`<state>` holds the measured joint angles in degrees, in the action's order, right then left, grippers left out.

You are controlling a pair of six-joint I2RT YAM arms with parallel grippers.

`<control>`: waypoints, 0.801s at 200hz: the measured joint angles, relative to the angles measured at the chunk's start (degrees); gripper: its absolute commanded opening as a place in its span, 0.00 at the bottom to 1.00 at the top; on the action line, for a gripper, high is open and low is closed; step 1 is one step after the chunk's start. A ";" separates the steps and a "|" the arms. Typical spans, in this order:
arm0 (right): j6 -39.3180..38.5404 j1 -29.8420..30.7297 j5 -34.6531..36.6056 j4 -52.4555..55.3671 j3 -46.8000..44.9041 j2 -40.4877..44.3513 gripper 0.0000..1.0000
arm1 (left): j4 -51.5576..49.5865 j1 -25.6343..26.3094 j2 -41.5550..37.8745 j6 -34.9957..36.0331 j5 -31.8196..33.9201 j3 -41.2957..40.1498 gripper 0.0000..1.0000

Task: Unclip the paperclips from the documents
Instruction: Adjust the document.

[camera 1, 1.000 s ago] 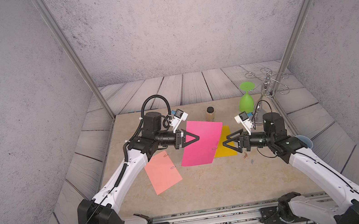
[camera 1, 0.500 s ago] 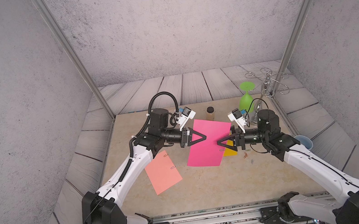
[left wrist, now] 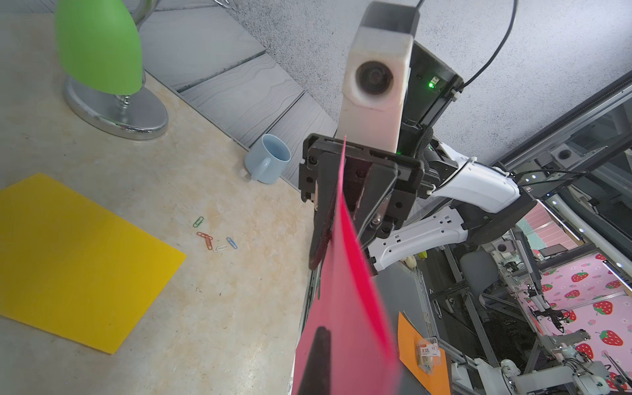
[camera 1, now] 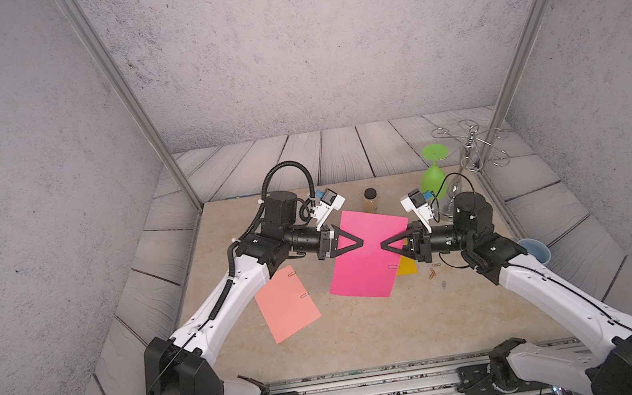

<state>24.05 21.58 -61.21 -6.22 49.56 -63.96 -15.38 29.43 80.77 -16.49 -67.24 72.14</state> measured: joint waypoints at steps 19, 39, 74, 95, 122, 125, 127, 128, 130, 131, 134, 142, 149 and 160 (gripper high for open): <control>0.44 0.00 0.02 -0.13 0.00 -0.07 0.10 | -0.44 0.00 0.00 0.17 0.11 0.00 0.00; 1.03 0.00 0.11 -0.22 0.00 -0.13 0.07 | -0.76 0.00 0.00 0.22 0.24 0.00 0.00; 2.01 0.00 0.24 -0.61 0.00 -0.26 0.04 | -0.87 0.00 0.00 0.28 0.83 0.00 0.12; 2.27 0.00 0.52 -0.92 0.00 -0.26 0.03 | -1.25 0.00 0.00 0.52 1.07 0.02 0.20; 2.19 0.00 1.42 -0.79 0.02 -0.26 0.03 | -1.36 0.00 -0.11 0.61 1.25 0.02 0.23; 2.12 0.00 1.46 -0.70 0.02 -0.24 0.02 | -1.33 0.00 -0.13 0.68 1.27 0.02 0.23; 2.12 0.00 1.53 -0.63 0.04 -0.24 0.02 | -1.33 0.00 -0.15 0.61 1.27 0.02 0.23; 2.12 0.00 1.57 -0.63 0.04 -0.24 0.03 | -1.33 0.00 -0.15 0.61 1.27 0.02 0.23; 2.05 0.00 1.62 -0.50 0.09 -0.24 0.03 | -1.33 0.00 -0.17 0.63 1.27 0.02 0.23; 2.05 0.00 1.62 -0.48 0.11 -0.24 0.03 | -1.33 0.00 -0.17 0.63 1.27 0.02 0.23; 2.01 0.00 1.66 -0.37 0.15 -0.24 0.02 | -1.31 0.00 -0.20 0.61 1.27 0.02 0.23; 1.88 -0.02 1.81 0.00 0.35 -0.24 0.03 | -1.20 0.00 -0.28 0.61 1.27 -0.09 0.24; 1.70 -0.04 1.86 0.28 0.55 -0.24 0.03 | -1.07 0.00 -0.44 0.52 1.27 -0.31 0.24; 1.40 -0.13 2.01 0.66 0.81 -0.20 0.02 | -0.81 0.00 -0.74 0.37 1.25 -0.85 0.24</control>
<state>25.45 21.45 -59.20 -5.56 50.37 -64.16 -16.19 29.43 80.03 -16.12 -66.00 71.29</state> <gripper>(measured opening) 0.045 0.236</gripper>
